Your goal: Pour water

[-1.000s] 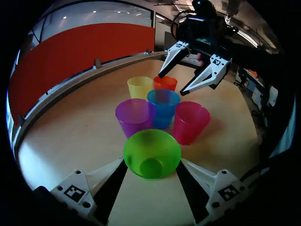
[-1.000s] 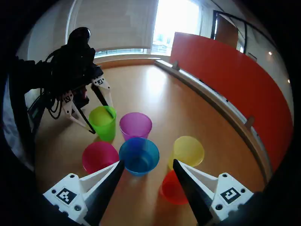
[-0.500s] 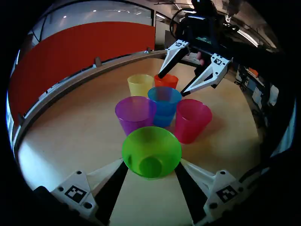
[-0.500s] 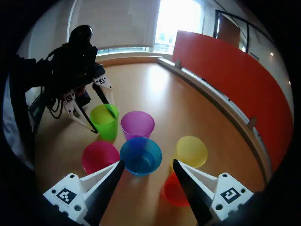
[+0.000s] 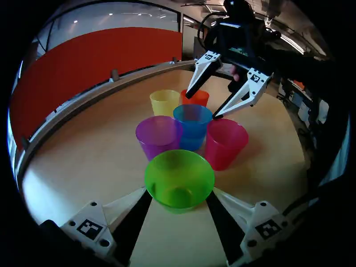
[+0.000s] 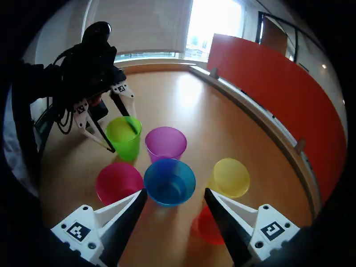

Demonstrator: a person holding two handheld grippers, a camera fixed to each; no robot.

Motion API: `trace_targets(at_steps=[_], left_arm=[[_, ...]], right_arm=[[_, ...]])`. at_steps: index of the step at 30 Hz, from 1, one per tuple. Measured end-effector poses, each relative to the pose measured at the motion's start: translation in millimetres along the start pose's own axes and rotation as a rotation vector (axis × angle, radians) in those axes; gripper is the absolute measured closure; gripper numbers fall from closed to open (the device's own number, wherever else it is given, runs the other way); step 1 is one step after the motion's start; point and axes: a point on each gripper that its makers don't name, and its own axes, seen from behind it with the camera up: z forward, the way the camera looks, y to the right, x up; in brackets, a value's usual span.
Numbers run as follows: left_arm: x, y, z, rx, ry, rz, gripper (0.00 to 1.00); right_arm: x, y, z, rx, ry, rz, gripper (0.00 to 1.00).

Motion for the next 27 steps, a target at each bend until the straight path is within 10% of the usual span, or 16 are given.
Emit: trace_targets(at_steps=[27], left_arm=[[-0.3,-4.1,-8.8,0.014,0.011,-0.001,0.19]], right_arm=[[1.1,-6.8,7.9,0.021,-0.009,0.010,0.00]])
